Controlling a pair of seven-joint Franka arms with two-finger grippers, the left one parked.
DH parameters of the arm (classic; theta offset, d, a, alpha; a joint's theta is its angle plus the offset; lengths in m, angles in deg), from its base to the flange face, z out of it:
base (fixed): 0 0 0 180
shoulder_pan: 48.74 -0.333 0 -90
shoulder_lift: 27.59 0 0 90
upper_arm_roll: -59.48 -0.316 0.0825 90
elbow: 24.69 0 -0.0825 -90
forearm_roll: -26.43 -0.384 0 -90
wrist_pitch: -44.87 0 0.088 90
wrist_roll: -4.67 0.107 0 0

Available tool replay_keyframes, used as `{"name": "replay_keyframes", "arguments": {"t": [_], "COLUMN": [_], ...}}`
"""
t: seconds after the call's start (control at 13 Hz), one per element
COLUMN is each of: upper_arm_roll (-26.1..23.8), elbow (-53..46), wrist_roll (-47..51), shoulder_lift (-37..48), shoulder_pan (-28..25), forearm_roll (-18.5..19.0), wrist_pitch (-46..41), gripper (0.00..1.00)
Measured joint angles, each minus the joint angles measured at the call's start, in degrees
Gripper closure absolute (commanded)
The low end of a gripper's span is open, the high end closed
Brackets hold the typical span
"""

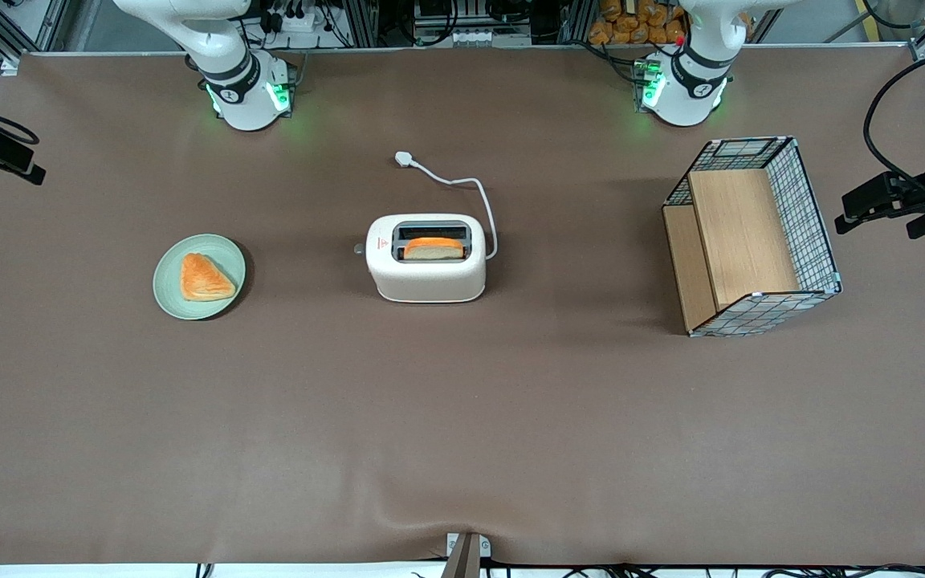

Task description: Press toaster button with right arm

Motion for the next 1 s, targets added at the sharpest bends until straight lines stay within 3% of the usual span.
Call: {"name": "replay_keyframes", "arguments": {"t": [1.0], "upper_arm_roll": [-0.02], "elbow": [0.01], "wrist_roll": [-2.77], "shoulder_lift": [-0.19], "shoulder_pan": [0.04], "forearm_roll": [-0.04], "wrist_pitch": [0.07], "gripper": [0.00]}}
